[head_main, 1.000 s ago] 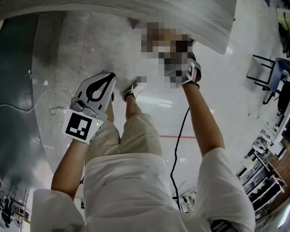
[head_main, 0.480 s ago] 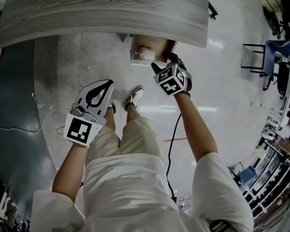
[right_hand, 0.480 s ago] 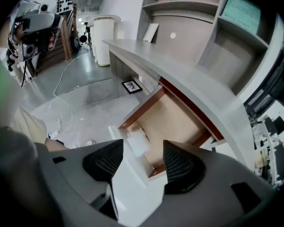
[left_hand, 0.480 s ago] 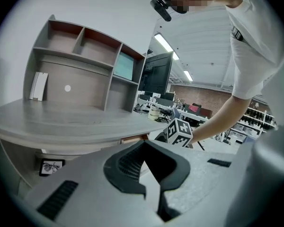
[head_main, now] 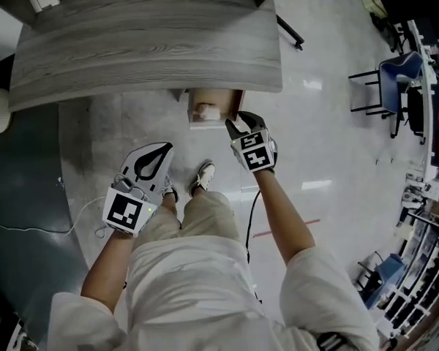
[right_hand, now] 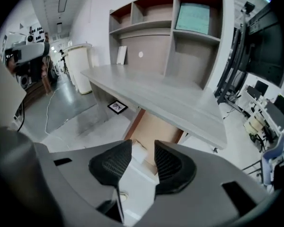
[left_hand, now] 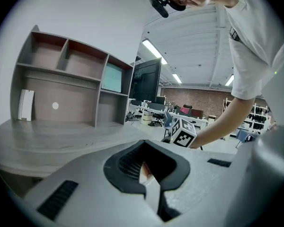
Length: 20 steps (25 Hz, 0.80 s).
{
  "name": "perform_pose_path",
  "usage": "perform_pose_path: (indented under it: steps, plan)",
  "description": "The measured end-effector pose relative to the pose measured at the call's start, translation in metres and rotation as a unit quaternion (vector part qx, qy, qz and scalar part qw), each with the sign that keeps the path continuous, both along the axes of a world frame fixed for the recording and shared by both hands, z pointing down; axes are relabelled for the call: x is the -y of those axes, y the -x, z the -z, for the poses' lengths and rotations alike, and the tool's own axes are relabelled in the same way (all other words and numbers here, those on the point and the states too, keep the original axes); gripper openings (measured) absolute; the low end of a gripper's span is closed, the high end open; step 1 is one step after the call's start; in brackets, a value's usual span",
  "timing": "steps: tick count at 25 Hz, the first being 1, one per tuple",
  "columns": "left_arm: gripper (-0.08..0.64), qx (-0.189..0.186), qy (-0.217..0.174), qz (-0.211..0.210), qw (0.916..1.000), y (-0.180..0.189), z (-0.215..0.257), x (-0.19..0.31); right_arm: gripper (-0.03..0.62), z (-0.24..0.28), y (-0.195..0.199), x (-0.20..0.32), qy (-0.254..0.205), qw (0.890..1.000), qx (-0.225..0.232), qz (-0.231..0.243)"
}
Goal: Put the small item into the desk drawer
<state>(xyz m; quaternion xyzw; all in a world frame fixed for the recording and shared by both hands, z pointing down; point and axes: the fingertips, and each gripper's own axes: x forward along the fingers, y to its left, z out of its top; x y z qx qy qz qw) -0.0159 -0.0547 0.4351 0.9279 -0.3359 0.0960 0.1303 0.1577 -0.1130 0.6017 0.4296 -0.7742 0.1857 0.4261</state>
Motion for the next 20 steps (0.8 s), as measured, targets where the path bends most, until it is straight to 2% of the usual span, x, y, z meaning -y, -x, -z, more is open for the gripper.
perform_pose_path:
  steps: [9, 11, 15, 20]
  plan:
    - [0.005, 0.01, -0.044, 0.002, 0.999, -0.009, 0.057, 0.007, 0.067, 0.058, -0.013, 0.006, -0.024, 0.996, 0.066, -0.058]
    - [0.005, 0.01, -0.041, 0.011, 0.9991, -0.009, 0.064, 0.005, 0.054, 0.071, -0.016, 0.01, -0.033, 0.994, 0.083, -0.069]
    - [0.005, 0.015, -0.044, 0.032, 0.9984, -0.008, 0.08, 0.006, 0.002, 0.102, -0.026, 0.019, -0.061, 0.984, 0.137, -0.098]
    - [0.005, 0.025, -0.062, 0.052, 0.9964, -0.013, 0.107, 0.01, -0.003, 0.143, -0.04, 0.02, -0.088, 0.97, 0.205, -0.099]
